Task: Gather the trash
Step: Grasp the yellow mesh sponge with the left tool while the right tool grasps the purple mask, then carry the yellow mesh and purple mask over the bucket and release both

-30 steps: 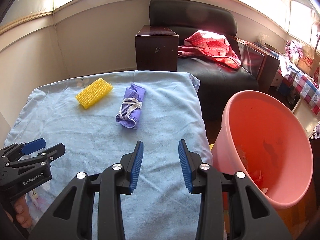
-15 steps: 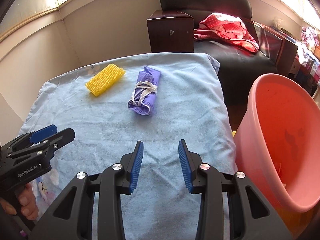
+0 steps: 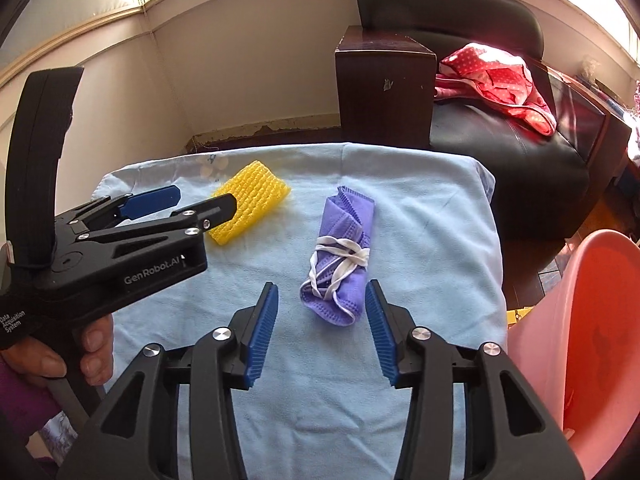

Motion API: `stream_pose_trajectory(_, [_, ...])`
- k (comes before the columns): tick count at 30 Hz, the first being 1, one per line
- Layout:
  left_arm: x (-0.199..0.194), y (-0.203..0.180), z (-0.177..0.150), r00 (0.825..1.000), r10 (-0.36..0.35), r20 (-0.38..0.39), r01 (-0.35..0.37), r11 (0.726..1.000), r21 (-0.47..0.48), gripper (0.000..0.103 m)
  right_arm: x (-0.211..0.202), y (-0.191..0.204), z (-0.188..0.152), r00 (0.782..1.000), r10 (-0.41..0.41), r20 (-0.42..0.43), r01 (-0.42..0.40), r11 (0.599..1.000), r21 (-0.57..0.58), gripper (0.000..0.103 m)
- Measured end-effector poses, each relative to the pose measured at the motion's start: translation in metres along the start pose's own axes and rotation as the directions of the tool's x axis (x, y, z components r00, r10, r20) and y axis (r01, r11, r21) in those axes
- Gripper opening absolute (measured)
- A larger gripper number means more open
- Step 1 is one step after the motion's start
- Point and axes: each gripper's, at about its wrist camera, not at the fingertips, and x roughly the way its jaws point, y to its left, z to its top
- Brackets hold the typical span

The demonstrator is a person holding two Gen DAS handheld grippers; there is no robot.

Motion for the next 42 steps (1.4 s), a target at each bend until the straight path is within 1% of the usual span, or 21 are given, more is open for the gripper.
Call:
stream_pose_trajectory(4, [0.019, 0.000, 0.002, 1.000, -0.003, -0.023, 0.003, 1.000, 0.005, 0.066, 0.014, 0.004, 0.006, 1.000, -0.018, -0.011, 0.018, 1.000, -0.016, 0.046])
stream_pose_trajectory(7, [0.030, 0.001, 0.003, 0.997, -0.031, -0.065, 0.031, 1.000, -0.001, 0.060, 0.023, 0.003, 0.010, 0.999, -0.032, -0.013, 0.032, 0.999, -0.008, 0.046])
stream_pose_trajectory(8, [0.032, 0.002, 0.004, 0.997, -0.043, -0.068, 0.042, 0.999, -0.011, 0.055, 0.025, 0.003, 0.011, 0.999, -0.034, -0.016, 0.034, 0.999, -0.003, 0.046])
stream_pose_trajectory(12, [0.033, 0.001, 0.004, 0.995, -0.084, -0.060, 0.083, 0.996, -0.026, 0.028, 0.035, 0.000, 0.011, 0.999, -0.035, -0.022, 0.035, 0.999, 0.019, 0.047])
stream_pose_trajectory(13, [0.033, 0.001, 0.005, 0.994, -0.090, -0.058, 0.088, 0.996, -0.027, 0.026, 0.036, 0.001, 0.010, 0.999, -0.045, -0.010, 0.045, 0.999, 0.015, 0.047])
stream_pose_trajectory(15, [0.030, -0.001, 0.003, 0.995, -0.088, -0.050, 0.086, 0.996, -0.031, 0.017, 0.037, 0.005, 0.009, 0.998, -0.063, -0.008, 0.063, 0.998, -0.006, 0.048])
stream_pose_trajectory(18, [0.029, 0.000, 0.003, 0.995, -0.088, -0.042, 0.086, 0.995, -0.044, 0.010, 0.037, 0.006, 0.010, 0.998, -0.068, -0.008, 0.068, 0.998, -0.010, 0.048])
stream_pose_trajectory(23, [0.022, 0.006, 0.000, 0.997, -0.078, -0.024, 0.076, 0.995, -0.067, 0.009, 0.035, 0.003, 0.011, 0.998, -0.058, -0.001, 0.058, 0.998, 0.014, 0.048])
stream_pose_trajectory(24, [0.020, 0.006, -0.002, 0.997, -0.076, -0.021, 0.075, 0.995, -0.063, 0.009, 0.034, 0.003, 0.010, 0.998, -0.061, 0.002, 0.061, 0.998, 0.016, 0.046])
stream_pose_trajectory(25, [0.017, 0.004, -0.004, 0.997, -0.074, -0.019, 0.073, 0.996, -0.056, 0.009, 0.033, 0.003, 0.010, 0.998, -0.063, 0.008, 0.062, 0.998, 0.018, 0.041])
stream_pose_trajectory(29, [-0.002, 0.001, -0.012, 0.998, -0.068, -0.001, 0.068, 0.997, -0.038, 0.009, 0.023, 0.007, 0.007, 0.998, -0.053, 0.018, 0.052, 0.998, 0.018, 0.041])
stream_pose_trajectory(36, [-0.045, -0.002, -0.015, 0.997, -0.059, 0.058, 0.062, 0.997, -0.036, 0.009, -0.016, 0.021, -0.003, 0.997, -0.023, 0.070, 0.023, 1.000, 0.005, 0.041])
stream_pose_trajectory(42, [-0.081, -0.005, -0.027, 0.995, -0.064, 0.079, 0.067, 0.997, -0.033, 0.009, -0.047, 0.024, -0.020, 0.997, 0.001, 0.082, -0.004, 0.999, 0.034, 0.041])
